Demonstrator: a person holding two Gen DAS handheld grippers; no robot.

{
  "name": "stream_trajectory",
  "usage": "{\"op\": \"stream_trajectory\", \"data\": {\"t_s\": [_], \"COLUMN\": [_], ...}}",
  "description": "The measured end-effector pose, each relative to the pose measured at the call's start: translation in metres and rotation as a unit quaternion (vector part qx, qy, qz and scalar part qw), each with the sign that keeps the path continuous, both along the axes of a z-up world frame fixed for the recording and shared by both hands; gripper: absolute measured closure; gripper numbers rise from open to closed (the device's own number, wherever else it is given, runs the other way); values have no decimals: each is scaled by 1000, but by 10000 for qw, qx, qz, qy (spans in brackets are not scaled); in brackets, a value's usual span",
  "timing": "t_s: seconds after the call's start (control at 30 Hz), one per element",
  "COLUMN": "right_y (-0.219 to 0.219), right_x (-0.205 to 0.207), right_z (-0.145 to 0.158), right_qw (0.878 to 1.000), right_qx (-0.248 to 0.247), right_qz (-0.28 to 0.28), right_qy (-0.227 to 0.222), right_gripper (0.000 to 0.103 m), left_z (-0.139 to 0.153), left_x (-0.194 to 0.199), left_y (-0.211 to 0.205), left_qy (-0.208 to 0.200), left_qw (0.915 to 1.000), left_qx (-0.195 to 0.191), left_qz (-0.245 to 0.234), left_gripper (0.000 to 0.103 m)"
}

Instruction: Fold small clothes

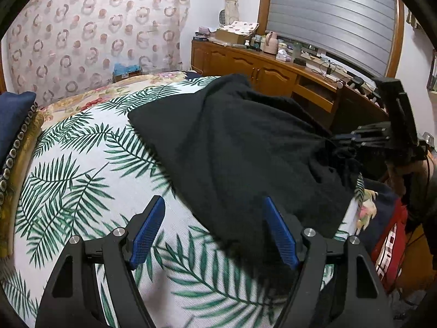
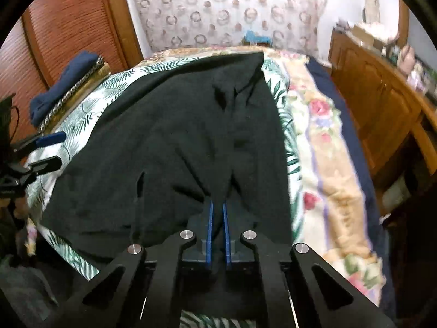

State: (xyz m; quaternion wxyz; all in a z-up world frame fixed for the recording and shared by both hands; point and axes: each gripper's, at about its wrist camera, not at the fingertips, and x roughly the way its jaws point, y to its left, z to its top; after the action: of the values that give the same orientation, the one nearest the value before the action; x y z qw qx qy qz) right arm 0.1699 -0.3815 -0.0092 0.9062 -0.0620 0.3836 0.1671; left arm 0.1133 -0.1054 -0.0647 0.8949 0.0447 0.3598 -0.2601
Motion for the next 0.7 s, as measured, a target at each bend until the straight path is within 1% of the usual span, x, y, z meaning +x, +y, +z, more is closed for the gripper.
{"op": "stream_trajectory", "data": {"t_s": [0.07,0.17,0.3,0.33,0.43,0.5,0.53,0.57,0.6,0.63,0.67,0.7], "right_y": [-11,-32,-55,-57,-52,-40,-32,-25,-20,-12,-8,-5], "right_x": [-12,-31,-48,-51,-54,-53,-52,-51,-53,-50,-47,-45], "right_z": [7,15,12,11,10,9,8,6,3,-1,-5,-9], "right_qw": [9998,9987,9956,9949,9945,9947,9951,9955,9959,9968,9973,9976], "right_qx": [-24,-74,-61,-29,390,485,529,580,580,489,406,379], "right_qz": [-111,-407,-851,-914,-820,-698,-574,-435,-342,-301,-303,-297], "right_qy": [-135,-292,-392,-430,-522,-583,-607,-616,-596,-552,-526,-493], "right_gripper": [101,101,101,101,101,95,89,82,77,66,58,57], "left_z": [3,7,5,2,-3,-6,-7,-9,-10,-12,-13,-14], "left_x": [-9,-18,-22,-23,-25,-29,-30,-32,-32,-33,-34,-34], "left_y": [-2,-4,-7,-8,-11,-12,-12,-13,-13,-14,-14,-13], "left_qy": [-41,-49,-11,22,91,148,188,225,257,280,294,312], "left_qw": [10000,10000,10000,10000,9998,9997,9995,9994,9992,9992,9991,9991], "left_qx": [-5,-34,30,69,116,89,67,71,96,124,133,122], "left_qz": [-3,-35,-64,-64,-106,-189,-239,-265,-277,-272,-265,-258], "left_gripper": [27,27,27,27,27,27,28,29,30,31,31,31]}}
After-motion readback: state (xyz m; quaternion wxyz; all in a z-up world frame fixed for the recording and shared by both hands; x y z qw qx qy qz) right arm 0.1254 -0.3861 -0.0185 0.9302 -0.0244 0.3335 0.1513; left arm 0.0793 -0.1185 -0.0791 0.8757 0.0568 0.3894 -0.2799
